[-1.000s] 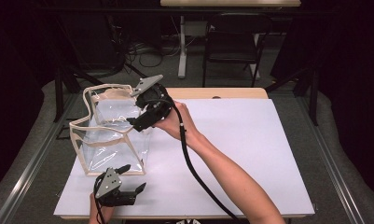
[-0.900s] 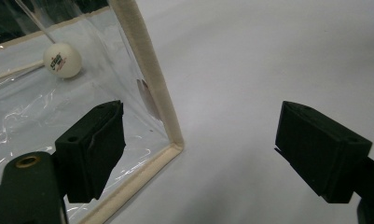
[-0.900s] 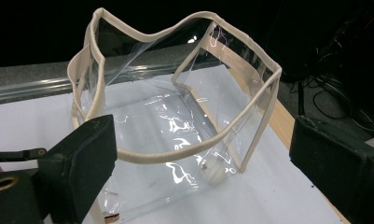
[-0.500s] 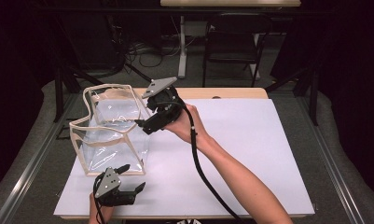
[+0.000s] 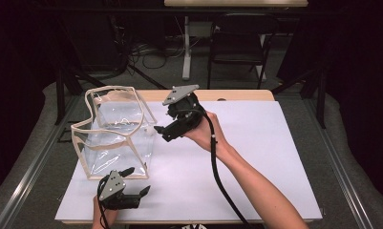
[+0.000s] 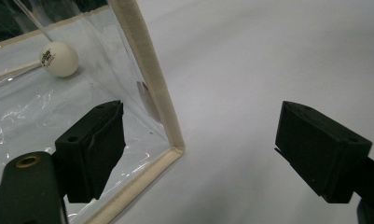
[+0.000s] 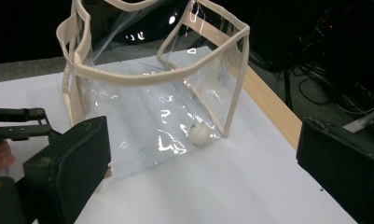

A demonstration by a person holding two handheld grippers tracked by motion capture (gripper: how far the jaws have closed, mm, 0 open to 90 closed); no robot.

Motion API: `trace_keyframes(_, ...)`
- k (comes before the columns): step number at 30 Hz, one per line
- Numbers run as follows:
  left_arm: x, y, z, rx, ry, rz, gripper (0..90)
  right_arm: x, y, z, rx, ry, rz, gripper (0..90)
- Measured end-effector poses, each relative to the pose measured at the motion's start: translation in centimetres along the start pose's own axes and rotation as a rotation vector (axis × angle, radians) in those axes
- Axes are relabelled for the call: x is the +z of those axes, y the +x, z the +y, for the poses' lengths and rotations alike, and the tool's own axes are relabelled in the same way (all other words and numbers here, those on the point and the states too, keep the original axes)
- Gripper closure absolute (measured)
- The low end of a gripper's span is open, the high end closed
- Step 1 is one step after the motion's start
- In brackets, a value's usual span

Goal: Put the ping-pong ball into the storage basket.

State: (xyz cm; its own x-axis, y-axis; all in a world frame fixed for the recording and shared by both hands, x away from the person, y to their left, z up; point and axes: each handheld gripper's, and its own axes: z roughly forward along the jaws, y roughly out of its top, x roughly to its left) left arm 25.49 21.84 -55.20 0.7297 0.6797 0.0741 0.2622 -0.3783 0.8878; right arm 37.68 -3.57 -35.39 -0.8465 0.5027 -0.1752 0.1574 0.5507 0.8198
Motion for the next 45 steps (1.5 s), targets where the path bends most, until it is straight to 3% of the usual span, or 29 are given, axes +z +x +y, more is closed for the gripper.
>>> trace_keyframes(26, 0.0, -0.2, 0.0, 0.01, 0.002, -0.01, 15.9, -3.0, -1.1, -5.9, 0.055, 0.006, -0.081, 0.7)
trace_keyframes(45, 0.0, -0.2, 0.0, 0.011, 0.002, -0.01, 15.9, -4.7, -1.0, -9.8, 0.082, -0.006, -0.131, 0.7)
